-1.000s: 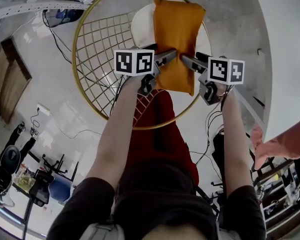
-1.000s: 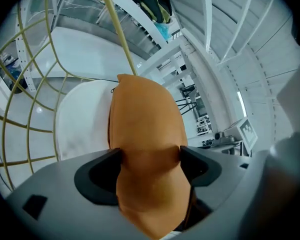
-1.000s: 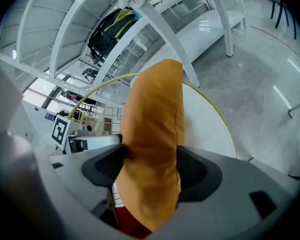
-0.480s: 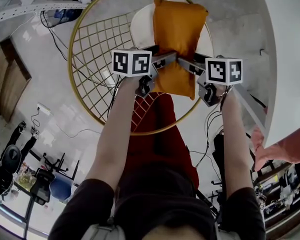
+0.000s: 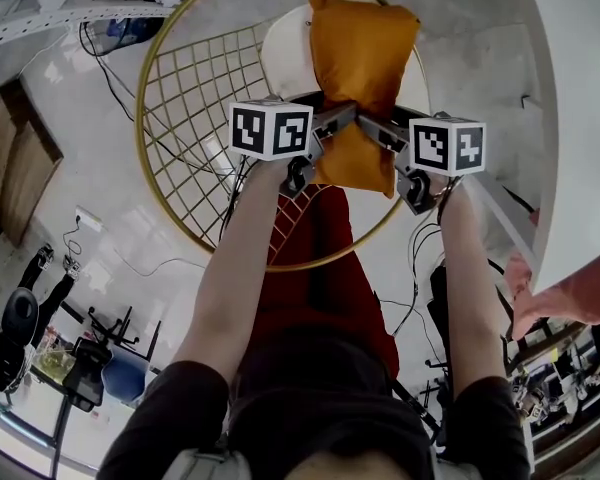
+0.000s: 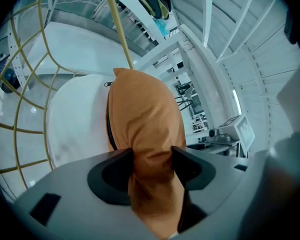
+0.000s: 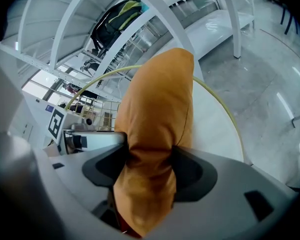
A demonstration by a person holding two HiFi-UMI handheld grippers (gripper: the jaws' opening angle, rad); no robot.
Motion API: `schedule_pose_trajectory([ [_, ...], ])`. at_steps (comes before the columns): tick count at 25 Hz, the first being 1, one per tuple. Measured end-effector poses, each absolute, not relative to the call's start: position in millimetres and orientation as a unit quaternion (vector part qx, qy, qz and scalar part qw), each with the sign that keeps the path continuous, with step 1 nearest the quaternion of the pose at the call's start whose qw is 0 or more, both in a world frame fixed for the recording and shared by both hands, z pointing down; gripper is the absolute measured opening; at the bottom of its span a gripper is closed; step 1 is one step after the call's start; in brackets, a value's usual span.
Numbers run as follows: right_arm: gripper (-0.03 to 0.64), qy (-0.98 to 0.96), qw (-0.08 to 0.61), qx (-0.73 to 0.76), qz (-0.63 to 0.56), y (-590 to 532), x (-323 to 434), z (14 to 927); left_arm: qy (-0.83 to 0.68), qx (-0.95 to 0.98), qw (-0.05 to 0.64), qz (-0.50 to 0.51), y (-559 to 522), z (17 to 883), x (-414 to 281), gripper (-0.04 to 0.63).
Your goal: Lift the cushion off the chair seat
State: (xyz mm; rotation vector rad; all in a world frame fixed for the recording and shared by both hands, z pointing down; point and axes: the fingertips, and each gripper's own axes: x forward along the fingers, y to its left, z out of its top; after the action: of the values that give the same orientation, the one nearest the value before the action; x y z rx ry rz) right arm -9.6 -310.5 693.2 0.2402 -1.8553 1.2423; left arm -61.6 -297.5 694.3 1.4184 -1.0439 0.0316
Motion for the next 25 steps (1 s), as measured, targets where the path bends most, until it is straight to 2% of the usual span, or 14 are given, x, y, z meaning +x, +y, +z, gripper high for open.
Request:
schedule_pose_trajectory([
  [4, 0.305, -0.75, 0.427, 0.11, 0.492, -302, 10, 677, -0.464, 0.629, 0.623, 0.024, -290, 676, -43, 0.249],
  [11, 0.304, -0.766, 0.404, 0.133, 0.482, -302, -2, 653, -0.471, 0.664, 0.577, 0.056, -292, 647, -56, 0.245],
  [25, 0.304, -0.84, 0.331, 0.145, 0.406, -320, -29, 576, -0.514, 0.709, 0.483, 0.019, -306, 567, -84, 0.245],
])
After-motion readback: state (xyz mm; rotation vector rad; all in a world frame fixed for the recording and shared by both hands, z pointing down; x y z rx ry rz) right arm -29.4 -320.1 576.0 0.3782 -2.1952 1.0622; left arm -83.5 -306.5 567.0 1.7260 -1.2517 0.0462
